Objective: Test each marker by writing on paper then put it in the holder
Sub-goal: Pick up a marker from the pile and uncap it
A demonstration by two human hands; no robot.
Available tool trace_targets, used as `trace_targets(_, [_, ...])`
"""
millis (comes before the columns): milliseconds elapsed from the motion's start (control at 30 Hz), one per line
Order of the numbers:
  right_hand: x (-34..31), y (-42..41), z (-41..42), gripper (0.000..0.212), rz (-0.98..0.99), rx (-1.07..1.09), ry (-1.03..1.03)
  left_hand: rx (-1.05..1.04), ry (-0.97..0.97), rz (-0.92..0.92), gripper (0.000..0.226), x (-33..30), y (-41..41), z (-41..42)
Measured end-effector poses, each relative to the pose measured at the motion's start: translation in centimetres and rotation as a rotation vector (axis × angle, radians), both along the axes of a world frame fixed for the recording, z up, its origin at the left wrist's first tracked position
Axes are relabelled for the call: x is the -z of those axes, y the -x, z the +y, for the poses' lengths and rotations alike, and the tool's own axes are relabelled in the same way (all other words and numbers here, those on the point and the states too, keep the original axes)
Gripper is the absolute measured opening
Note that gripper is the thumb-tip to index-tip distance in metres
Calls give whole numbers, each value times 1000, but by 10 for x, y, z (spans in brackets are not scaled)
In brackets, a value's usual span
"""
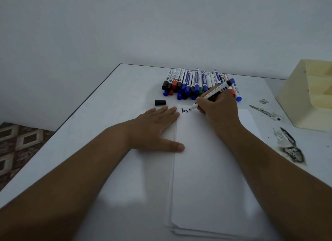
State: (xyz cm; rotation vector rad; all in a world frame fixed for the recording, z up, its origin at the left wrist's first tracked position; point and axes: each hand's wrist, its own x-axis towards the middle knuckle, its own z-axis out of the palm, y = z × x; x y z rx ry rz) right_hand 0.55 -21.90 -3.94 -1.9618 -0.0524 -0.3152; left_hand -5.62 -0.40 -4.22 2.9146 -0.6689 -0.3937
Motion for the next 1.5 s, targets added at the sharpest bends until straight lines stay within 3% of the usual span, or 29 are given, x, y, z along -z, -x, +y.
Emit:
trace_targets(367, [-3,6,-1,7,1,-15,-77,-20,-31,-7,116,-3,2,-4])
trace_targets(567, [-1,2,-1,6,28,-16,1,-27,-19,-4,115,-2,1,-4])
trace_targets(767, [-2,6,-3,9,-18,-27,-146,-50,105,-40,116,-1,0,-1])
trace_targets(833, [-2,6,-3,9,-27,-38,-207,-111,199,-142,99,-3,-1,2])
trace_targets(933, [-1,4,-5,6,-14,-53,-312,-199,334,-391,52,-1,-8,6])
trace_targets(1000, [0,3,-5,10,-9,-73,-363,-205,336,-560,39,3,-16,10])
trace_targets(1067, [0,3,-5,8,-1,-106,-405,-247,328,-620,38,6,-23,15])
trace_targets(1333, [-6,9,-3,15,47,-262,-566,-398,210,-489,46,4,-30,13])
trace_targets(1500, [-8,10,-4,19,32,-279,-549,-415,245,-545,28,7,-33,15])
